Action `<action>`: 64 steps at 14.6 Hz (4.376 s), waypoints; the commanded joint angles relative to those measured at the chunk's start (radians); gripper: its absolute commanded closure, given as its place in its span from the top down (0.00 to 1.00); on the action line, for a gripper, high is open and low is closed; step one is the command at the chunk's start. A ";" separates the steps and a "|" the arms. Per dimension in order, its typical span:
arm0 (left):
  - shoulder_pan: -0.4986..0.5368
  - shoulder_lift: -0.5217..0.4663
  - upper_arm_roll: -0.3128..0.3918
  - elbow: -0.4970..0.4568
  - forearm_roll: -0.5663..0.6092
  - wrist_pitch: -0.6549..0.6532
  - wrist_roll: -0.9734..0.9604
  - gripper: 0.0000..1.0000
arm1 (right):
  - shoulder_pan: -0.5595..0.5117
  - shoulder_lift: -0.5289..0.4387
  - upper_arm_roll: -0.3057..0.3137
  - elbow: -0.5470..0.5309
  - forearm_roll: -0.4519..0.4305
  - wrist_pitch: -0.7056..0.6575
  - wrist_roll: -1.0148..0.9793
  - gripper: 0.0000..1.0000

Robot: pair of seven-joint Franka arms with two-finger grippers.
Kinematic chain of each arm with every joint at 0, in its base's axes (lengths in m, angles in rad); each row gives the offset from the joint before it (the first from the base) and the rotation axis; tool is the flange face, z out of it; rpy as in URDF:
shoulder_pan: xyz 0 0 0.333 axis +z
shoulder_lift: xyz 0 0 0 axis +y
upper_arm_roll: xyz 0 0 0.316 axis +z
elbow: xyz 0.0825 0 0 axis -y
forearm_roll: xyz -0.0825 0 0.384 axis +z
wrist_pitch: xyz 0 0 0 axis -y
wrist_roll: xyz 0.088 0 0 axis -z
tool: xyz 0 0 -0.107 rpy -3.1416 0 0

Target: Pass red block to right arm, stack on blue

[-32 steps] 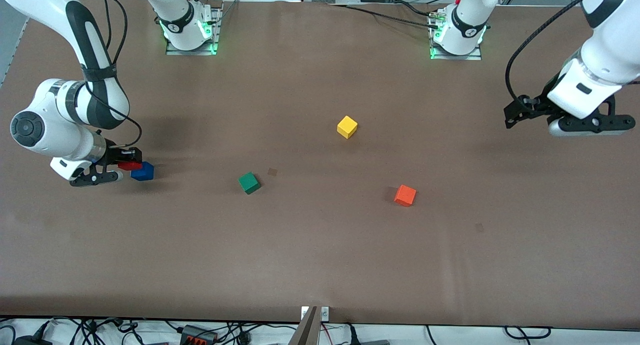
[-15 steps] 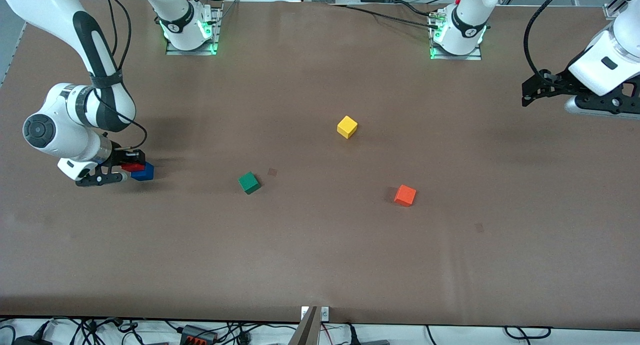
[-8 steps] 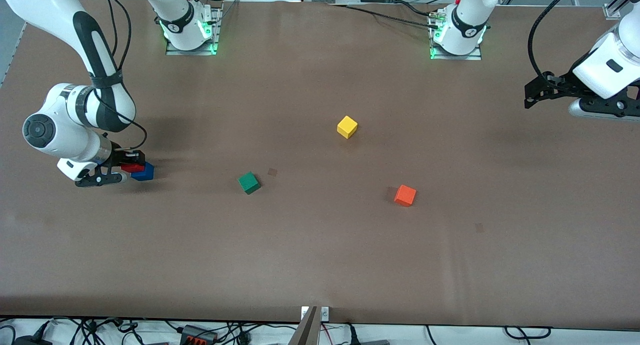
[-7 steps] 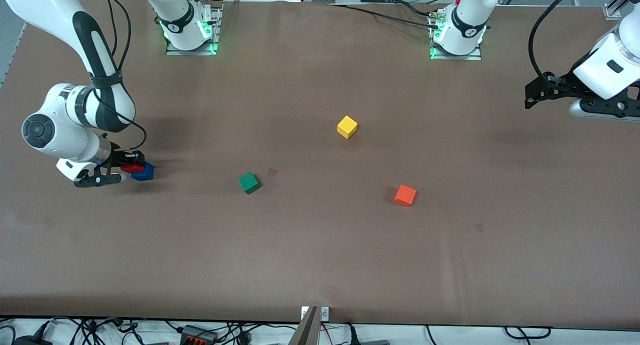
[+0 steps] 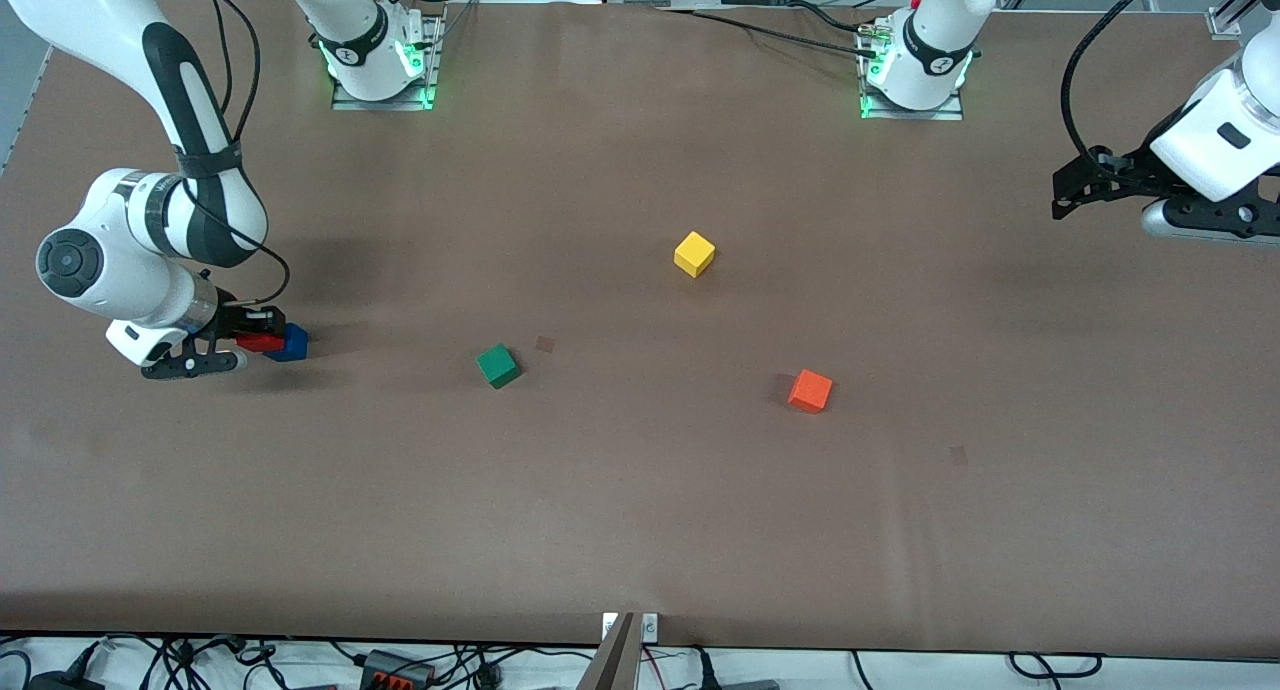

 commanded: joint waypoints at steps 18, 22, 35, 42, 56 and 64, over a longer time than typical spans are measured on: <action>0.031 0.043 0.002 0.076 -0.003 -0.069 0.024 1.00 | 0.018 -0.098 0.015 0.284 -0.006 -0.445 0.175 1.00; 0.028 0.069 -0.003 0.110 -0.014 -0.066 0.014 1.00 | 0.023 -0.100 0.015 0.486 -0.018 -0.557 0.160 1.00; 0.033 0.070 -0.006 0.111 -0.011 -0.071 0.014 1.00 | 0.012 -0.155 0.006 0.597 -0.006 -0.671 0.234 1.00; 0.033 0.070 -0.006 0.111 -0.012 -0.071 0.014 1.00 | -0.087 -0.187 0.088 0.597 -0.001 -0.663 0.235 1.00; 0.034 0.070 -0.001 0.111 -0.012 -0.071 0.014 1.00 | -0.127 -0.387 0.153 0.330 -0.043 -0.613 0.254 1.00; 0.033 0.070 -0.001 0.111 -0.012 -0.071 0.014 1.00 | -0.126 -0.460 0.155 0.249 -0.044 -0.683 0.240 1.00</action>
